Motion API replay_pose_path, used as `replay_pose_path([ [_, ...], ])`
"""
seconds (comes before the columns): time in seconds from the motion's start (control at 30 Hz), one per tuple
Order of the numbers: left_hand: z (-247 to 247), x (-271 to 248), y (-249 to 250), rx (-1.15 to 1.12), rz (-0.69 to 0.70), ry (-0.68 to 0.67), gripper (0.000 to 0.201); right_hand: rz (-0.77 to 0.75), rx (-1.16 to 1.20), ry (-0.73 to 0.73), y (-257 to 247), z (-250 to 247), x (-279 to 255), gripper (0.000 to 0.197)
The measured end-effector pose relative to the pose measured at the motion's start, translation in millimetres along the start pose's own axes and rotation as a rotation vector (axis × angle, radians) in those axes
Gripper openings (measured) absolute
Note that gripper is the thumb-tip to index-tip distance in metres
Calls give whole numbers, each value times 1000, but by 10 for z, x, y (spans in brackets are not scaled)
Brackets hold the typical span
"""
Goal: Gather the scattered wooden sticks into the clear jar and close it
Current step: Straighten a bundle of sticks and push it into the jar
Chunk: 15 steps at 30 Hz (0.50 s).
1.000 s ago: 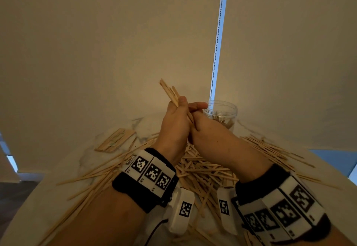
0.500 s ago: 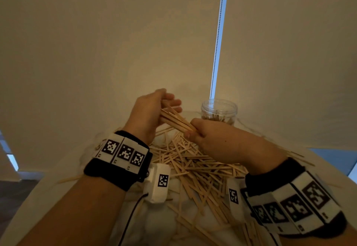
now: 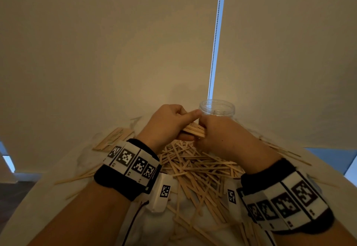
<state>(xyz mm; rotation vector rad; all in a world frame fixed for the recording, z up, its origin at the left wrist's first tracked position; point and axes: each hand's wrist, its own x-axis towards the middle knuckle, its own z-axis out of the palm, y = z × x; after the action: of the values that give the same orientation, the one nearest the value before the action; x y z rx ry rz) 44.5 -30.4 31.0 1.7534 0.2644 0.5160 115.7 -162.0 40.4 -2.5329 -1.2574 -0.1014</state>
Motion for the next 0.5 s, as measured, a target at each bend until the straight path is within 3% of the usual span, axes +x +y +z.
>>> replay_pose_path([
  [0.1,-23,-10,-5,70,-23,-71,44,23,-7,25,39,3,17,28],
  [0.2,-37,1,-10,216,65,-30,45,22,-24,32,25,19,39,26],
  [0.4,-159,58,-31,130,93,207,52,92,-221,285,99,-51,-22,21],
  [0.5,-134,58,-7,-17,91,207,43,90,-97,307,123,-38,-1,17],
])
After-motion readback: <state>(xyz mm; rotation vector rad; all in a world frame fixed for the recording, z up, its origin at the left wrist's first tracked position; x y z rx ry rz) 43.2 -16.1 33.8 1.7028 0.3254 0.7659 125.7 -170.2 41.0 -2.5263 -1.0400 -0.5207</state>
